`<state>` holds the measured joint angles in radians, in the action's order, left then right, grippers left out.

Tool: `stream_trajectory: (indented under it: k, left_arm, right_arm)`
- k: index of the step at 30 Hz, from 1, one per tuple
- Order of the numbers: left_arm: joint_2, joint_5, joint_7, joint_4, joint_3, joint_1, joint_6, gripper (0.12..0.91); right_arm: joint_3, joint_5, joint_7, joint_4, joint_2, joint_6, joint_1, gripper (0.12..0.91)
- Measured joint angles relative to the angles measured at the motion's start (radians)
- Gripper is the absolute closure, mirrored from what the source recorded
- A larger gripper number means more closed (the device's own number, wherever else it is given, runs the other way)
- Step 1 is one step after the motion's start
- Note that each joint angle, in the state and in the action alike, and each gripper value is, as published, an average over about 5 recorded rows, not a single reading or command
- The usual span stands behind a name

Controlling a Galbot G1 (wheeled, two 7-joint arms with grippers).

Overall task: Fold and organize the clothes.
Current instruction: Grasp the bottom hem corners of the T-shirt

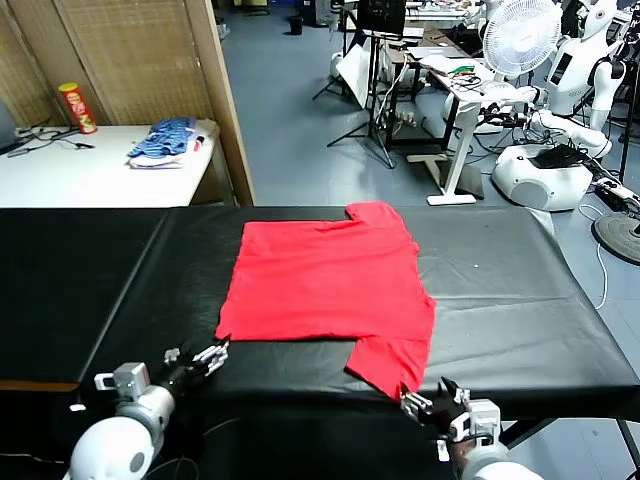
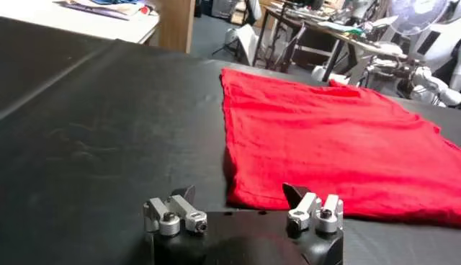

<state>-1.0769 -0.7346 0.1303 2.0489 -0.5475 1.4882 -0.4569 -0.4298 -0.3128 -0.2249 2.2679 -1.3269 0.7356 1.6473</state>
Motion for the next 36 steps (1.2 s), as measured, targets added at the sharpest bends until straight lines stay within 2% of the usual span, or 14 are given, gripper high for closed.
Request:
stream_trajectory:
  k: [2,4,7,11,15,17,22,25,29,32,36]
  left_arm:
    - [-0.004,-0.012,0.004,-0.004,0.001,-0.004,0.002,0.232]
    - [-0.011,-0.032,0.013,-0.011,0.004,-0.012,0.003,0.232]
    - [-0.019,-0.043,0.026,-0.024,0.009,-0.023,0.005,0.232]
    - [-0.025,-0.038,0.028,-0.046,0.014,-0.034,0.002,0.243]
    - [-0.032,-0.027,0.025,-0.062,0.015,-0.036,0.003,0.386]
    - [-0.035,-0.024,0.020,-0.063,0.015,-0.033,0.006,0.501]
    - [-0.037,-0.024,-0.005,-0.044,0.017,-0.016,0.016,0.784]
    - [-0.039,-0.027,-0.010,-0.024,0.016,-0.005,0.020,0.893]
    - [-0.042,-0.023,-0.003,0.009,0.011,0.017,0.021,0.905]
    - [-0.042,-0.021,0.020,0.043,-0.003,0.048,0.022,0.905]
    - [-0.042,-0.021,0.041,0.100,-0.031,0.122,0.030,0.905]
  right_arm:
    - [0.003,0.003,0.000,-0.003,-0.002,0.000,-0.001,0.268]
    - [0.008,0.009,0.000,-0.009,-0.006,-0.001,-0.003,0.343]
    - [0.013,0.014,0.000,-0.019,-0.012,-0.002,-0.006,0.482]
    - [0.022,0.019,-0.001,-0.029,-0.022,-0.002,-0.008,0.696]
    - [0.028,0.016,-0.011,-0.022,-0.027,-0.002,0.000,0.872]
    - [0.025,0.015,-0.020,-0.014,-0.028,-0.002,0.008,0.902]
    - [0.003,0.014,-0.032,0.022,-0.023,0.001,0.036,0.904]
    - [-0.011,0.018,-0.037,0.054,-0.018,0.003,0.060,0.904]
    - [-0.029,0.020,-0.037,0.096,-0.009,0.004,0.095,0.904]
    - [-0.051,0.008,-0.028,0.118,0.006,0.002,0.115,0.904]
    - [-0.082,-0.017,-0.001,0.116,0.034,-0.052,0.108,0.904]
